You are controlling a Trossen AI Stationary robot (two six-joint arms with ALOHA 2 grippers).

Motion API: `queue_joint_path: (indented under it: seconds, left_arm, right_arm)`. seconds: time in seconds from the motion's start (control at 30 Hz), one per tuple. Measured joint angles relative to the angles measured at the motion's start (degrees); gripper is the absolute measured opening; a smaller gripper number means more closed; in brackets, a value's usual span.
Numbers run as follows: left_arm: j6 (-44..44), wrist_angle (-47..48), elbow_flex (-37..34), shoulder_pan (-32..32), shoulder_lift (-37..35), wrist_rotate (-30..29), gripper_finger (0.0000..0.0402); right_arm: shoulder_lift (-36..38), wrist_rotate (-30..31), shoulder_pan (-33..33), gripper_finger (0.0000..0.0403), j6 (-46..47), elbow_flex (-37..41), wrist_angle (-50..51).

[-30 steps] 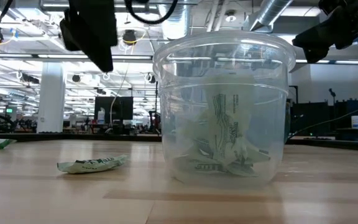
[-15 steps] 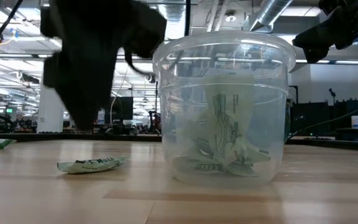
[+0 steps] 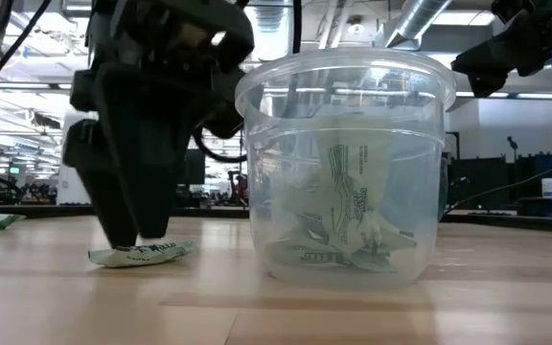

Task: Pick and place Stevia / Truvia into bins
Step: Put the stevia packet into the top transparent container

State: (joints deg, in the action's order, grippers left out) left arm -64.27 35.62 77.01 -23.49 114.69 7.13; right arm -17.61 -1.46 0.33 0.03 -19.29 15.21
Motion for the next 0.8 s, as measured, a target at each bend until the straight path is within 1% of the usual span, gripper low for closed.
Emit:
queue_joint_path:
  seconds: [0.2, 0.43, 0.57, 0.8]
  left_arm:
    - [-1.2, 0.8, 0.3, 0.0, 1.3, 0.1, 0.0233]
    - [-3.2, 2.1, 0.2, -0.1, 1.4, -2.9, 0.0233]
    - [-5.9, 3.5, 0.3, -0.1, 1.5, -4.8, 0.0233]
    - [-6.2, 4.5, 0.2, -0.1, 1.5, -6.5, 0.0233]
  right_arm:
    - [0.0, 0.0, 0.0, 0.0059, 0.0, 0.0, 0.2]
    - [0.0, 0.0, 0.0, 0.0059, 0.0, 0.0, 0.7]
    - [0.0, 0.0, 0.0, 0.0059, 0.0, 0.0, 0.7]
    - [0.0, 0.0, 0.0, 0.0059, 0.0, 0.0, 0.7]
